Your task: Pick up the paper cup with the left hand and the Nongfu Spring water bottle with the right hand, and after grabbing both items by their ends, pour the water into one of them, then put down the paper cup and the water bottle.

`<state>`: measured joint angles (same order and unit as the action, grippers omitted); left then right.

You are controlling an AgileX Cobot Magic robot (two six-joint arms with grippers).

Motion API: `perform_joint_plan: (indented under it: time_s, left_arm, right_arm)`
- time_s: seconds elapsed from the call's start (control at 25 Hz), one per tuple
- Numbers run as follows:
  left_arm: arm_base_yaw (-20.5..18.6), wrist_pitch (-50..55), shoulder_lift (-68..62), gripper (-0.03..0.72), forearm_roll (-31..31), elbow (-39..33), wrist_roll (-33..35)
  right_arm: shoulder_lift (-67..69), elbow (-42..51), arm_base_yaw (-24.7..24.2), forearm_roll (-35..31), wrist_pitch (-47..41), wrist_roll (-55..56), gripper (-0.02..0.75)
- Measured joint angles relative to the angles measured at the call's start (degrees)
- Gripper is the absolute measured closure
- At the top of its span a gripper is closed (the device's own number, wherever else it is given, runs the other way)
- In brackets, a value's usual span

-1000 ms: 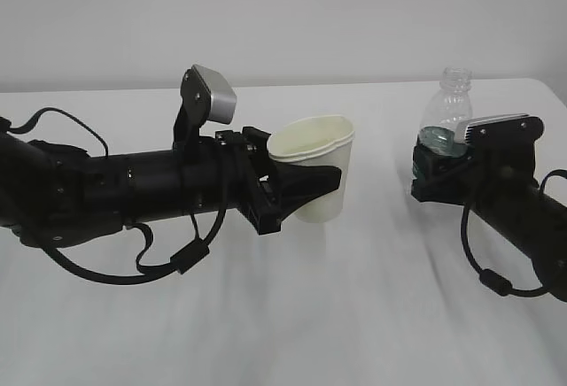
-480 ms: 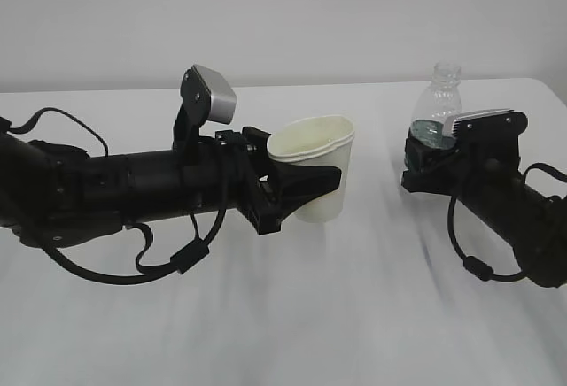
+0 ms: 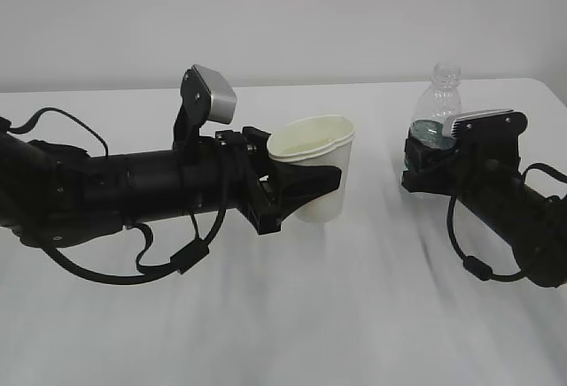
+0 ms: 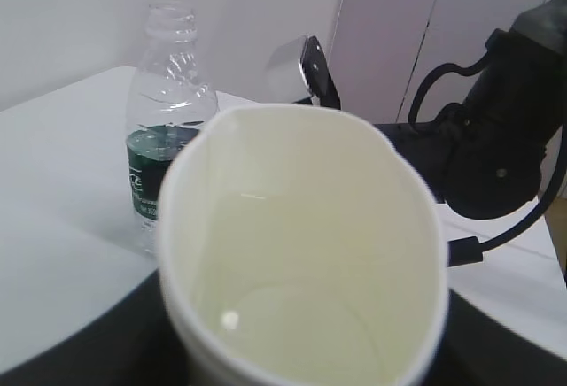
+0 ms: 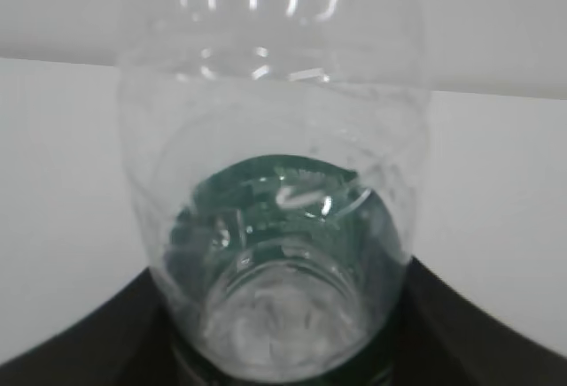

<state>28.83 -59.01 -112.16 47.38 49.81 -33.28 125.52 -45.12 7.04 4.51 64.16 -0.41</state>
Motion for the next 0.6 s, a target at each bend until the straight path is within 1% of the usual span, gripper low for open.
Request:
perform_joint_plan:
  time_s: [0.24,0.4,0.6]
  left_arm:
    - [0.00,0.00,0.00,0.270,0.00,0.00,0.00]
    - [0.00,0.00,0.00,0.270,0.00,0.00,0.00]
    - [0.00,0.00,0.00,0.270,0.00,0.00,0.00]
  right_arm:
    - [0.00,0.00,0.00,0.00,0.00,0.00,0.218]
    - [0.00,0.00,0.00,0.00,0.00,0.00,0.198]
    - [-0.53,1.34,0.00,-0.23,0.11,0.41,0.194]
